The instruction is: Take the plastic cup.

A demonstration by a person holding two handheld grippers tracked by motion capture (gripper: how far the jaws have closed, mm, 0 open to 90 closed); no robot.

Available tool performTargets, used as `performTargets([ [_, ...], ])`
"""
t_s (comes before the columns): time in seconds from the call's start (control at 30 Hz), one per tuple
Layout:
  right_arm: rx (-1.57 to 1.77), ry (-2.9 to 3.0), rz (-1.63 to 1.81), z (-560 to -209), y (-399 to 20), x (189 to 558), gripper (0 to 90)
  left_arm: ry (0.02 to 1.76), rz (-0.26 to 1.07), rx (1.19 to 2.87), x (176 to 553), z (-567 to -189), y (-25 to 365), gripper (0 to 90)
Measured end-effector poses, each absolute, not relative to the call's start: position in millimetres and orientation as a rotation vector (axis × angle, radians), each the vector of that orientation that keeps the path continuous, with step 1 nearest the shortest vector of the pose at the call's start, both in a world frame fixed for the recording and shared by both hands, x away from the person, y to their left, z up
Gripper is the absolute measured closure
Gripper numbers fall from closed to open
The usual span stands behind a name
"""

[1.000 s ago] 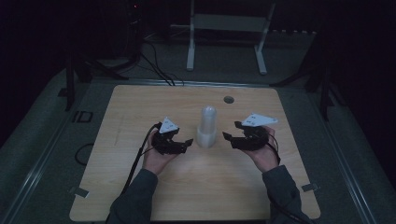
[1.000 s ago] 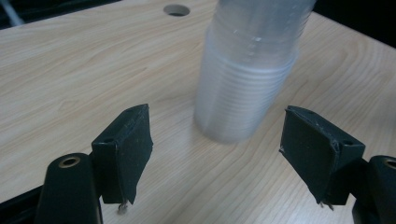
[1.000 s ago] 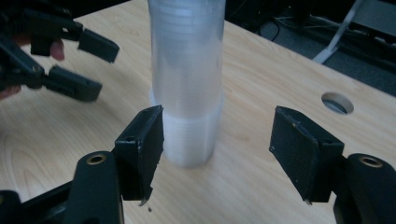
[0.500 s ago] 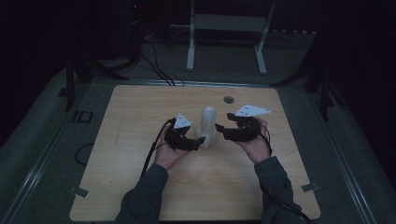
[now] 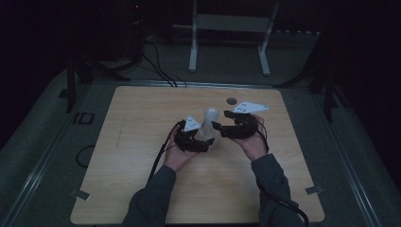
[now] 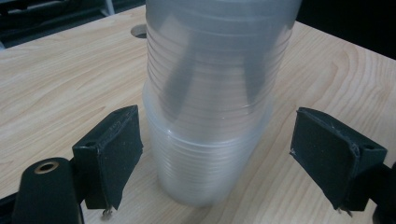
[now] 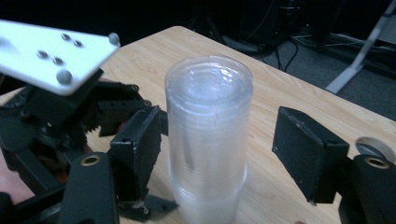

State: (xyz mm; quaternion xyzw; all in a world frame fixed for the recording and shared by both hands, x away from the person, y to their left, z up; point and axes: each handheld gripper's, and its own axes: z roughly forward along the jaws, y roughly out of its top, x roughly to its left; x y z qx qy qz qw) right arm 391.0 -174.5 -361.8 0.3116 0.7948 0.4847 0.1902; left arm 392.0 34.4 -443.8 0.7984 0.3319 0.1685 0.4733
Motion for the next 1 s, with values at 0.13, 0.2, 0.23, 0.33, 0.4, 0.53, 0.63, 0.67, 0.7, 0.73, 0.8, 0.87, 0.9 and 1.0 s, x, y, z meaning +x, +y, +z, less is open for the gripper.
performTargets([
  [0.13,0.866,2.239,1.373,-364,-167,396,32.4,0.816,0.401,1.943,394,-448,33,16.2],
  [0.2,0.864,2.244,1.371,-365,-164,399,32.4,0.817,0.401,1.936,394,-449,33,16.5],
  [0.23,0.859,2.246,1.369,-366,-163,400,32.4,0.818,0.402,1.937,394,-449,34,16.6],
  [0.33,0.859,2.249,1.367,-367,-158,404,32.3,0.821,0.405,1.929,396,-451,34,16.7],
  [0.4,0.861,2.249,1.365,-368,-155,407,32.4,0.820,0.409,1.929,396,-451,33,16.7],
  [0.53,0.868,2.261,1.368,-370,-150,411,32.9,0.824,0.425,1.932,398,-456,32,16.7],
  [0.63,0.857,2.265,1.347,-371,-147,413,33.4,0.830,0.438,1.929,399,-458,29,16.7],
  [0.67,0.859,2.266,1.347,-371,-147,414,34.1,0.827,0.444,1.935,399,-459,29,16.7],
  [0.7,0.870,2.264,1.349,-372,-147,414,35.1,0.828,0.450,1.936,400,-460,28,16.7],
  [0.73,0.875,2.262,1.355,-372,-147,415,35.6,0.826,0.455,1.936,400,-460,27,16.9],
  [0.8,0.879,2.256,1.367,-373,-148,415,37.0,0.824,0.460,1.931,400,-461,27,17.1],
  [0.87,0.881,2.255,1.369,-373,-148,415,37.8,0.820,0.467,1.924,400,-461,26,17.3],
  [0.9,0.886,2.254,1.372,-373,-148,415,38.0,0.820,0.470,1.921,400,-461,25,17.3],
  [1.0,0.896,2.253,1.379,-373,-148,415,38.4,0.815,0.485,1.910,400,-461,23,17.3],
])
